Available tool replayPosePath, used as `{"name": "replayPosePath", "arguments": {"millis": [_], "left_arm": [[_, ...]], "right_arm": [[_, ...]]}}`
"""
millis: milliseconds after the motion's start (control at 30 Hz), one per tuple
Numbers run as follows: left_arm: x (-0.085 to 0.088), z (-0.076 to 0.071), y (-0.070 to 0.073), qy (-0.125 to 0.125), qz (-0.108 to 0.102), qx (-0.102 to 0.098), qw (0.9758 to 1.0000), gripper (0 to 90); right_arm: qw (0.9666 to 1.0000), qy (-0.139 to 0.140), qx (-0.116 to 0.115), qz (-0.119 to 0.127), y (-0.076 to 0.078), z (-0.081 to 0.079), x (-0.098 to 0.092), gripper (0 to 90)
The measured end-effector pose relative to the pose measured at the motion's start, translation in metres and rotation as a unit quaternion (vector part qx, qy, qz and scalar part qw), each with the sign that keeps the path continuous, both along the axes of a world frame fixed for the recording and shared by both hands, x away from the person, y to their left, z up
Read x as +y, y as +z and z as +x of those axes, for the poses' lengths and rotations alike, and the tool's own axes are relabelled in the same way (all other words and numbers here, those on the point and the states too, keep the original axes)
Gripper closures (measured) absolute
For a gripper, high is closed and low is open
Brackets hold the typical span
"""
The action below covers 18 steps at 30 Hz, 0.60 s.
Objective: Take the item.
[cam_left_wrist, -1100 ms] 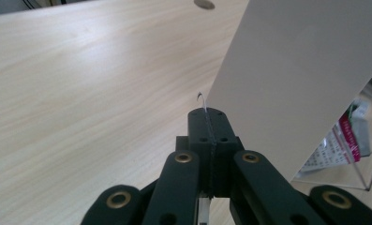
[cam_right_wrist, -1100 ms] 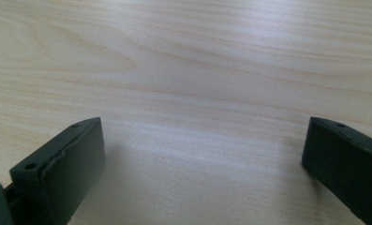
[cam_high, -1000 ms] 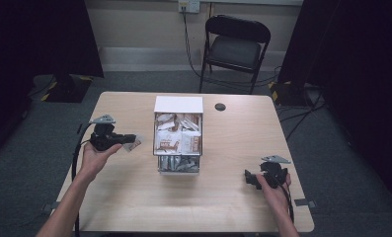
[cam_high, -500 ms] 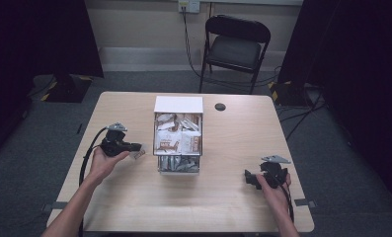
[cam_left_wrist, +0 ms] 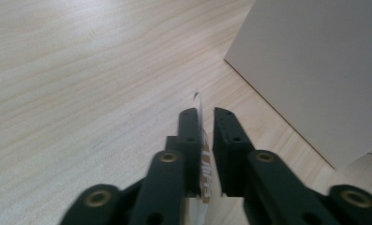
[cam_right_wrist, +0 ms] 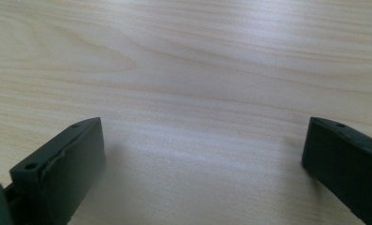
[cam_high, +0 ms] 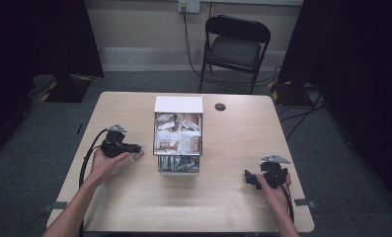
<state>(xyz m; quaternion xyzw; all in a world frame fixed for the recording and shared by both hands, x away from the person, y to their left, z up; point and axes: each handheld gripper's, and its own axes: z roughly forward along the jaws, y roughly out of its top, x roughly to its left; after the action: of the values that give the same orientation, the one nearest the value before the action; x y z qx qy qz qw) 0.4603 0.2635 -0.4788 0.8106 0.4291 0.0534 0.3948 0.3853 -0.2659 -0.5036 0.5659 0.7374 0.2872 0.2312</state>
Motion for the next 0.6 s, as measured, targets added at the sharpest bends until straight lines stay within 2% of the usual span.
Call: {"name": "replayPosePath", "arguments": {"millis": [33,100,200,233,267,333,467,500,600], "left_arm": [[0.001,0.0,0.001,0.002,-0.006,0.002,1.0,77.7],[0.002,0.002,0.002,0.008,-0.007,-0.007,0.9999,76.7],[0.005,0.002,0.002,0.015,-0.012,-0.007,0.9998,66.1],[0.005,0.001,0.003,0.027,-0.003,-0.012,0.9996,61.5],[0.006,0.001,0.005,0.029,0.004,-0.017,0.9994,55.7],[0.007,0.0,0.008,0.03,-0.003,-0.02,0.9994,50.1],[0.005,-0.003,0.014,0.037,0.009,-0.026,0.9989,34.7],[0.006,-0.005,0.016,0.036,0.018,-0.03,0.9987,33.8],[0.008,-0.009,0.02,0.043,0.03,-0.027,0.9983,29.6]], "right_arm": [[1.0,0.0,0.0,0.0,0.0,0.0,0.0,0.0],[1.0,0.001,0.0,0.0,0.0,0.0,0.0,0.0],[1.0,0.001,0.0,0.0,0.0,0.0,0.0,0.0],[1.0,0.001,0.0,0.0,0.0,0.0,0.0,0.0],[1.0,0.001,0.0,0.0,0.0,0.0,0.0,0.0],[1.0,0.001,0.0,0.0,0.0,0.0,0.0,0.0],[1.0,0.001,0.0,0.0,0.0,0.0,0.0,0.0],[1.0,0.001,0.0,0.0,0.0,0.0,0.0,0.0],[1.0,0.001,0.0,0.0,0.0,0.0,0.0,0.0]]}}
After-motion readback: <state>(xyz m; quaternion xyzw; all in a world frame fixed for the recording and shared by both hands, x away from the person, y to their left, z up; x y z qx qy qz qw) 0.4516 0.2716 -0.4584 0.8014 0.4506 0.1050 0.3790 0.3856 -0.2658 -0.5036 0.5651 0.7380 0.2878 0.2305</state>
